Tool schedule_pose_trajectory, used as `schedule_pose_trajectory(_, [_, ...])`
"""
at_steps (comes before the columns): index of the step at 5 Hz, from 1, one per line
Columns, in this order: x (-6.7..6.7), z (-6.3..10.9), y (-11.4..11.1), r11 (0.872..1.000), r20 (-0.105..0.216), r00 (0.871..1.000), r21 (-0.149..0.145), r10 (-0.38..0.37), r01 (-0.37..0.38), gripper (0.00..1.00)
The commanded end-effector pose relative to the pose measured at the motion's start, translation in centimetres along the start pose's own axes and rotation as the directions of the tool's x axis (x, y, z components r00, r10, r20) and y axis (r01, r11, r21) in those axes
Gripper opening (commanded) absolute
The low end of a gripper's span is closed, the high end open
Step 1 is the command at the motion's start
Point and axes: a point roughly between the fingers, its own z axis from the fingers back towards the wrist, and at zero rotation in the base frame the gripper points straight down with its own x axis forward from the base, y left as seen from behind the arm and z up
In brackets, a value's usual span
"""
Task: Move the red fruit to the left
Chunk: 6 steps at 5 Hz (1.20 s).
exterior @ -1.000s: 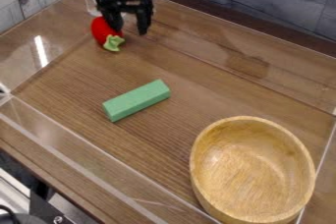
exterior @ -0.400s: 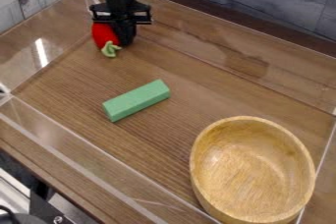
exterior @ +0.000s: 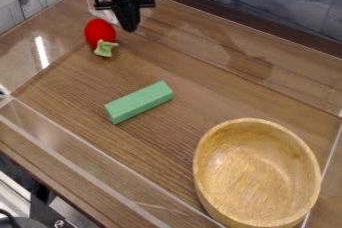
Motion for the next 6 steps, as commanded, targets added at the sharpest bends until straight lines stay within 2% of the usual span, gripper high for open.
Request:
schedule_pose_trajectory(1, [1.4, 6.0, -0.4, 1.0, 0.113, 0.993, -0.008, -0.018, 0.019, 0.0])
schedule_pose_trajectory(2, [1.3, 7.6, -0.9, 0.999, 0.113, 0.993, -0.027, -0.035, 0.039, 0.0])
schedule_pose_trajectory(3, [0.5, 8.7, -1.7, 0.999, 0.119, 0.993, -0.039, -0.012, 0.016, 0.0])
schedule_pose_trajectory(4, [-0.3, 9.5, -3.8, 0.998, 0.122, 0.993, -0.056, -0.004, 0.011, 0.0])
schedule_pose_trajectory(5, [-1.1, 8.2, -5.5, 0.997, 0.114, 0.993, -0.062, -0.037, 0.044, 0.0])
schedule_pose_trajectory(6, [-2.0, 6.3, -8.3, 0.991, 0.1, 0.989, -0.068, -0.108, 0.115, 0.0])
